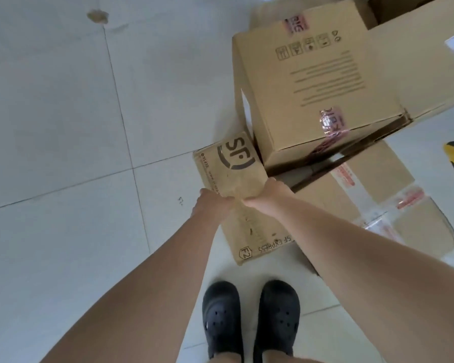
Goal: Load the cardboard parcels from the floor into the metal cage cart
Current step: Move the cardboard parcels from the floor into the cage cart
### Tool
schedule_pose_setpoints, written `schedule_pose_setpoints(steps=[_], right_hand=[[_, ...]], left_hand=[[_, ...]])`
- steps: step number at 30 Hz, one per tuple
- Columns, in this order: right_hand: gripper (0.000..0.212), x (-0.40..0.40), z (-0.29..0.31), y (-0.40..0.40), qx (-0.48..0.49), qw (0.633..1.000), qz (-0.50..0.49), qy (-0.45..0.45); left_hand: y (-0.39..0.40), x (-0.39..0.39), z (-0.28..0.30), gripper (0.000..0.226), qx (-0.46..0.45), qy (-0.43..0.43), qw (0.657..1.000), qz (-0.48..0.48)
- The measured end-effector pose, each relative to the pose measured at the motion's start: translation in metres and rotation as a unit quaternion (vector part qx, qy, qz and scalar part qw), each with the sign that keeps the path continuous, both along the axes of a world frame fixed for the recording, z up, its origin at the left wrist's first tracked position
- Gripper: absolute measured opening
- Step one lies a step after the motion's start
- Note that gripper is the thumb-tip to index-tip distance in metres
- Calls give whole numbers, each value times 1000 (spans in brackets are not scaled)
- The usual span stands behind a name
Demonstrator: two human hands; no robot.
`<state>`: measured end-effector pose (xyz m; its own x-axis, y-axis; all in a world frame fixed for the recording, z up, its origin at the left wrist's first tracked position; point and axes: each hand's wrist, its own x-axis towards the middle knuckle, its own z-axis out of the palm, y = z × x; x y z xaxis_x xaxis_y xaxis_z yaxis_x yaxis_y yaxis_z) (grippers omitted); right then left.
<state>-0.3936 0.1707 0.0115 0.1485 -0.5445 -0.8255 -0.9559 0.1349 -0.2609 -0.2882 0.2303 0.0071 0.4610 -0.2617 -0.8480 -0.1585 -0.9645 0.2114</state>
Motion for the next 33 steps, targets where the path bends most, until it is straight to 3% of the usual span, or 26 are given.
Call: schedule_pose_setpoints(steps=[2, 5, 7, 10, 14, 21, 24, 28, 33], right_hand=[[83, 3, -39, 1, -5, 999, -29, 31], [87, 6, -61, 0, 9, 994, -100, 32], [85, 8, -61, 1, -7, 993, -114, 29], [90, 14, -26, 1, -12, 993, -113, 24], [90, 27, 86, -4, -11, 995, -98, -7], [59, 27, 379, -3, -69, 992, -48, -90], [57, 4, 481, 2, -111, 985, -75, -105], [70, -49, 564, 8, -182, 954, -194, -141], [80, -149, 621, 26, -269, 888, -342, -148]], left_hand=[[-1, 0, -38, 76, 5, 26, 998, 58], [-1, 1, -64, 93, -5, 93, 983, 158], [1, 4, -65, 86, -38, 107, 973, 203], [3, 13, -29, 70, -87, 100, 972, 194], [-2, 31, 80, 74, -139, 49, 973, 178], [-7, 40, 350, 71, -200, -31, 970, 131], [-11, 28, 446, 71, -239, -31, 966, 93], [-20, -17, 540, 71, -320, -8, 947, 29], [-33, -109, 609, 45, -392, 43, 914, -96]])
